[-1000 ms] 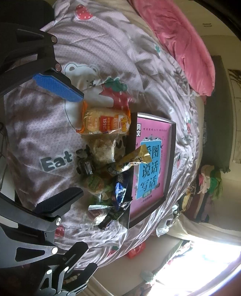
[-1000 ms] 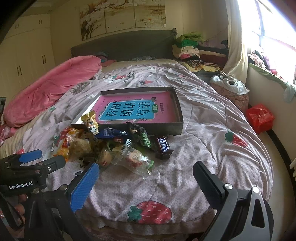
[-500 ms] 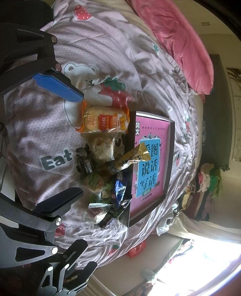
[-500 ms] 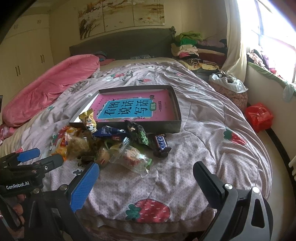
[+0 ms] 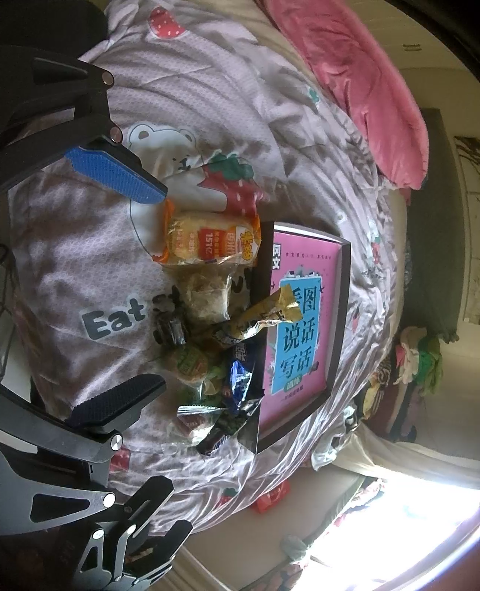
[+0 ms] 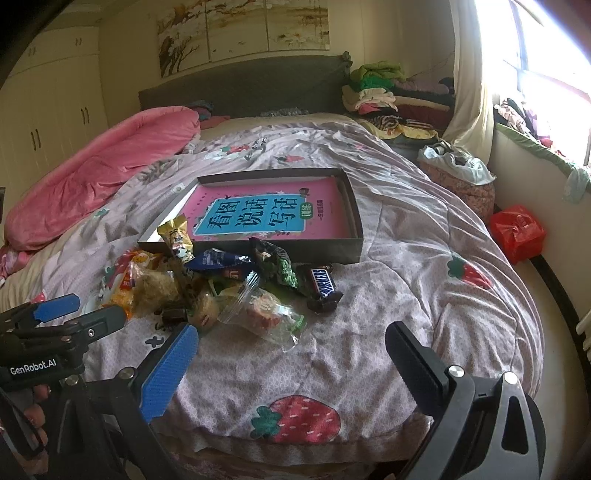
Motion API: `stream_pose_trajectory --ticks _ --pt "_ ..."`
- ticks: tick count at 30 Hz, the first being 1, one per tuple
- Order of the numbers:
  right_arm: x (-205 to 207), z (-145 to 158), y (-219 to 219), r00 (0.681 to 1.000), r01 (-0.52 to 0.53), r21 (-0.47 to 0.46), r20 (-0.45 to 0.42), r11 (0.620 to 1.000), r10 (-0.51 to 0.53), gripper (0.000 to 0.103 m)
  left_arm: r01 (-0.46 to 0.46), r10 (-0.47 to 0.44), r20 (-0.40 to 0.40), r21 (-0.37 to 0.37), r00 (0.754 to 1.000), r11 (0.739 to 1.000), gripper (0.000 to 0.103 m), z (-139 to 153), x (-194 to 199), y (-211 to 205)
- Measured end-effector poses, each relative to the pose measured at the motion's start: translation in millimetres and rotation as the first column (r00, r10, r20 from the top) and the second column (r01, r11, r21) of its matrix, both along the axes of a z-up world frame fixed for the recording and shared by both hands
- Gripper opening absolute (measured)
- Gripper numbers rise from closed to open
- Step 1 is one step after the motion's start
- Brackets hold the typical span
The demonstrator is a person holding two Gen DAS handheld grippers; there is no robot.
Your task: Organize snacks
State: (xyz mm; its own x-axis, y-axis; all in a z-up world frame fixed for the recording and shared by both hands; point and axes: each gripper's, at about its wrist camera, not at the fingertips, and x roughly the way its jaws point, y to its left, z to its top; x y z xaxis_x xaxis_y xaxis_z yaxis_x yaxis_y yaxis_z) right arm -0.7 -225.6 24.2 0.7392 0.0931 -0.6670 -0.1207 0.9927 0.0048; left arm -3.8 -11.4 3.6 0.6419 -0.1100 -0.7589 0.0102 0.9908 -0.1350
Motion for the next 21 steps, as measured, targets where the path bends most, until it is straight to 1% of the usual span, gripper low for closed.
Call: stream_pose_trajectory --ticks 8,21 --pt "0.5 -0.6 2.1 1.0 -0.003 -0.002 -0.001 1.0 0.003 0.102 -0.002 0.002 -0.007 0.0 1.0 1.0 0.094 -1.4 0.5 1.2" --pt "5.3 -7.2 11.5 0.999 -0.039 -0.026 -0.021 0.999 0.038 0.102 -0.029 0.028 -0.036 -0.026 0.999 0.999 0.094 -8.1 6.1 11.1"
